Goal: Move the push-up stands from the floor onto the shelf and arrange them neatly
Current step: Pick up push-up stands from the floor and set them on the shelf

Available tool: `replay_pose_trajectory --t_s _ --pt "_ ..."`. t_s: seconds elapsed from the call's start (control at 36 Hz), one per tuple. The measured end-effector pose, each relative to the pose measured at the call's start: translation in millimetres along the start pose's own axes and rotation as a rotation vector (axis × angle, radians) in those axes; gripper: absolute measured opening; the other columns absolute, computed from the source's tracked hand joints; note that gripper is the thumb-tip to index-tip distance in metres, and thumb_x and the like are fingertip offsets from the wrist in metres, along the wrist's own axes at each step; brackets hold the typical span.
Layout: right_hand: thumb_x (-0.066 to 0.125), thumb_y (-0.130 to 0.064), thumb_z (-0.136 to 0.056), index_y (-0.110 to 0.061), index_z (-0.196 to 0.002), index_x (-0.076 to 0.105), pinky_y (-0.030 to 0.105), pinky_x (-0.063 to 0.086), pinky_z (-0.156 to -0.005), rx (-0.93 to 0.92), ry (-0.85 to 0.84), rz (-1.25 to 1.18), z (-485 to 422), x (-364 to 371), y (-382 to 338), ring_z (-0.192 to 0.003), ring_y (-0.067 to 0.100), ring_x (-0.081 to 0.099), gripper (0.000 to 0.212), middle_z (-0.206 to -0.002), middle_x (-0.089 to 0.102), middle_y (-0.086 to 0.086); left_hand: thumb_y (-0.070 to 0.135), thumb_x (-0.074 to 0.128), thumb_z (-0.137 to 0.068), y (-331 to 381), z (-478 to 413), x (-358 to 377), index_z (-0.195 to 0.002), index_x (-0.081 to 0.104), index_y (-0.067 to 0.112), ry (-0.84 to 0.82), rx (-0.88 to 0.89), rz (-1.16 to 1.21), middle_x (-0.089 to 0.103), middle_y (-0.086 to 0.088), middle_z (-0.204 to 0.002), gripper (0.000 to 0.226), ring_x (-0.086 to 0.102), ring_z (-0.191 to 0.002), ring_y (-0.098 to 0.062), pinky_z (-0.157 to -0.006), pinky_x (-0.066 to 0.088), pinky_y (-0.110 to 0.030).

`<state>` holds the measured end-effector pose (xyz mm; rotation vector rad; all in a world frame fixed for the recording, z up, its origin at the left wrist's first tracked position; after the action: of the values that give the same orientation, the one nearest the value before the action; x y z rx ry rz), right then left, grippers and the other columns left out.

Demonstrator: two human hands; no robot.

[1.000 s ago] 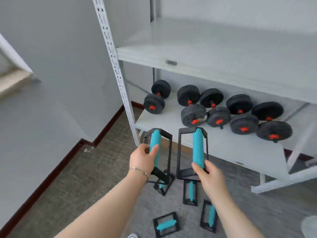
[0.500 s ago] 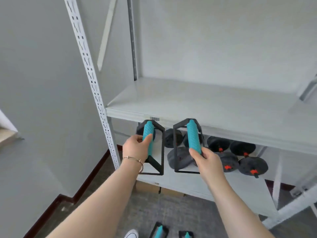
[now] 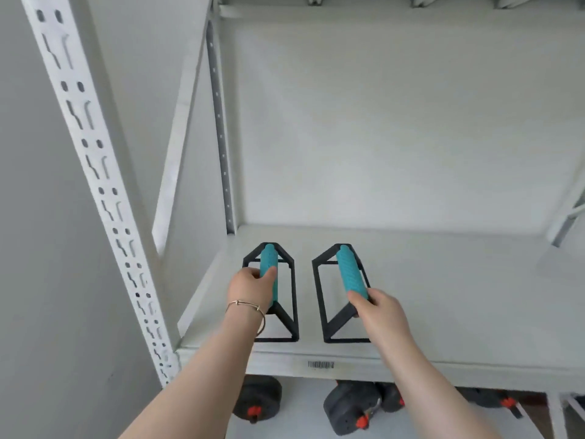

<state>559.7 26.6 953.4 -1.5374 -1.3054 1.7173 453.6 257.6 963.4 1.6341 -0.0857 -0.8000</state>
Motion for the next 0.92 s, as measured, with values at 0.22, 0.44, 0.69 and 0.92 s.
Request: replay_pose_trajectory --t_s 0.22,0.44,0.69,0.92 --pt "0.055 -0.040 -0.085 -0.011 -0.078 0.062 0.035 0.040 -0.065 0.125 -0.019 0.094 -44 57 -5 -0.066 0.026 0.057 0.030 -0.080 0.070 0.011 0.041 0.058 -0.085 -27 -75 13 -0.062 0.056 0.013 -0.045 -0.064 -0.063 0.055 -0.002 -0.057 0.037 0.051 -0.050 -0.019 -0.044 0.040 -0.023" --pt "0.054 -0.042 -0.084 -0.011 -0.081 0.062 0.034 0.041 -0.065 0.193 -0.035 0.149 -54 73 4 -0.065 0.025 0.056 0.032 -0.081 0.071 0.011 0.044 0.058 -0.085 -39 -102 26 -0.074 0.058 0.017 -0.104 -0.081 -0.131 0.059 -0.001 -0.071 0.030 0.056 -0.063 -0.017 -0.052 0.041 -0.027" --pt "0.056 -0.044 -0.086 -0.015 -0.077 0.057 0.034 0.040 -0.063 0.158 -0.028 0.135 -45 69 5 -0.063 0.022 0.051 0.030 -0.067 0.055 0.000 0.045 0.049 -0.091 -40 -95 20 -0.097 0.062 0.011 -0.062 -0.032 -0.286 0.058 0.000 -0.072 0.037 0.052 -0.062 -0.014 -0.049 0.033 -0.027" --pt "0.060 -0.049 -0.089 -0.008 -0.136 0.046 0.044 0.043 -0.100 -0.061 0.058 0.282 -22 47 14 -0.121 0.028 0.049 0.064 -0.130 0.056 0.008 0.040 0.048 -0.094 -21 -21 28 -0.141 0.038 0.009 0.145 0.385 -0.605 0.042 -0.009 -0.146 0.057 0.030 -0.138 -0.028 -0.111 0.028 -0.042"
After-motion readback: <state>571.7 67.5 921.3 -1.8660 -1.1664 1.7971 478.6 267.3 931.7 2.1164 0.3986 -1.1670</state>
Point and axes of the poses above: each hand's wrist, its own z-axis away from the middle knuckle, its own x-axis out of the palm, y = z × x, the point moved 4 cm from there along -z, towards the middle knuckle
